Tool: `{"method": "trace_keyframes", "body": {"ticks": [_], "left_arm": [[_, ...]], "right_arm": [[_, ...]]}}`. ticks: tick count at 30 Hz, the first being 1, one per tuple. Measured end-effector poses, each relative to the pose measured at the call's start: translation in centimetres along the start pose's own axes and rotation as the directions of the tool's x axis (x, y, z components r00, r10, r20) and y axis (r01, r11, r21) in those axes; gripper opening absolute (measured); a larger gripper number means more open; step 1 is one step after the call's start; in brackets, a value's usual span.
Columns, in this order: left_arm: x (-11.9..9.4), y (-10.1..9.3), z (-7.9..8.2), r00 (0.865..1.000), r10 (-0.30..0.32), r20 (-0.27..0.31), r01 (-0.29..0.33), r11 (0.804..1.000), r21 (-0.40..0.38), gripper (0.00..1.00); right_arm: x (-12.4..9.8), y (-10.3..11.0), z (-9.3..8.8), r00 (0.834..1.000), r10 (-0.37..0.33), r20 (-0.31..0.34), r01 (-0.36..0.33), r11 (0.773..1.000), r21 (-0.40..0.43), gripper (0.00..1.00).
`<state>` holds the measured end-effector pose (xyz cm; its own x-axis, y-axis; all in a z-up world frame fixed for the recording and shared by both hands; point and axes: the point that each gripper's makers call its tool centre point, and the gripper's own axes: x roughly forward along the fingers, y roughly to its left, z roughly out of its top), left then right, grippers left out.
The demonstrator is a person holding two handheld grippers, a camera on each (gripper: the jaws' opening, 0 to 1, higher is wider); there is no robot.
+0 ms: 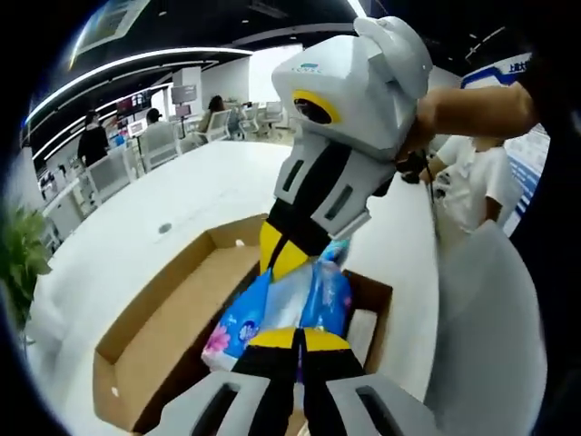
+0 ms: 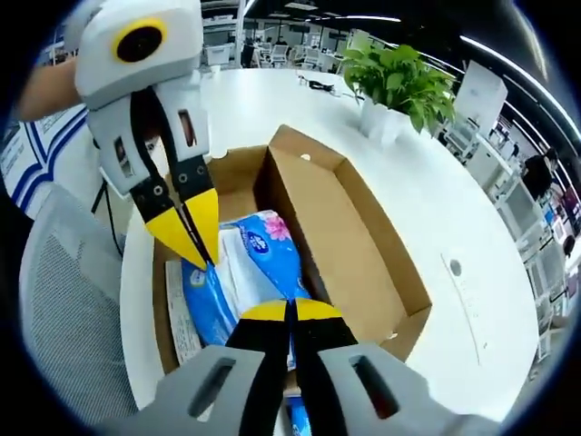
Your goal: Operate the shoe box by opening the lid, removing the specified soft item, and placing it in the target area until the item is outside and the box remains undamaged.
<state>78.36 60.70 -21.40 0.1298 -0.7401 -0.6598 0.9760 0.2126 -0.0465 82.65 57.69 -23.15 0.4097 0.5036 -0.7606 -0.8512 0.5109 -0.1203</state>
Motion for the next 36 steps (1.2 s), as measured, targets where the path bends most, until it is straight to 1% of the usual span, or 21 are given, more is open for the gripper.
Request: {"method": "trace_keyframes", "body": {"ticks": [5, 11, 22, 23, 26, 29, 33, 36], "left_arm": [[-1.0, -0.8, 1.7, 1.000, 0.008, 0.007, -0.008, 1.000, 0.013, 0.00], [-1.5, -1.7, 3.6, 1.000, 0.003, 0.012, -0.003, 1.000, 0.016, 0.00], [-0.8, -2.9, 6.6, 1.000, -0.025, 0.016, 0.024, 0.998, 0.051, 0.00], [-0.7, -3.1, 6.9, 0.999, -0.028, 0.018, 0.027, 0.998, 0.059, 0.00], [-0.3, -3.5, 7.8, 0.999, -0.037, 0.023, 0.036, 0.997, 0.070, 0.00], [0.3, -4.1, 8.7, 0.998, -0.054, 0.030, 0.052, 0.995, 0.082, 0.00], [1.3, -5.0, 9.8, 0.997, -0.075, 0.031, 0.072, 0.992, 0.100, 0.00], [2.0, -5.4, 10.4, 0.995, -0.093, 0.033, 0.089, 0.990, 0.112, 0.00]], "right_arm": [[-1.9, -0.2, 1.0, 1.000, 0.001, 0.022, -0.001, 1.000, -0.006, 0.00], [-3.6, -0.4, 1.2, 0.999, -0.012, 0.036, 0.013, 1.000, -0.026, 0.00], [-6.9, -1.5, 0.4, 0.997, -0.047, 0.056, 0.048, 0.999, -0.012, 0.00], [-7.4, -1.8, 0.2, 0.997, -0.052, 0.058, 0.052, 0.999, -0.009, 0.00], [-8.0, -2.0, -0.5, 0.997, -0.058, 0.059, 0.058, 0.998, 0.000, 0.00], [-9.2, -2.1, -1.1, 0.997, -0.063, 0.050, 0.063, 0.998, -0.003, 0.00], [-10.3, -2.6, -2.3, 0.997, -0.067, 0.040, 0.067, 0.998, 0.009, 0.00], [-10.7, -2.6, -3.2, 0.997, -0.067, 0.034, 0.066, 0.998, 0.012, 0.00]]}}
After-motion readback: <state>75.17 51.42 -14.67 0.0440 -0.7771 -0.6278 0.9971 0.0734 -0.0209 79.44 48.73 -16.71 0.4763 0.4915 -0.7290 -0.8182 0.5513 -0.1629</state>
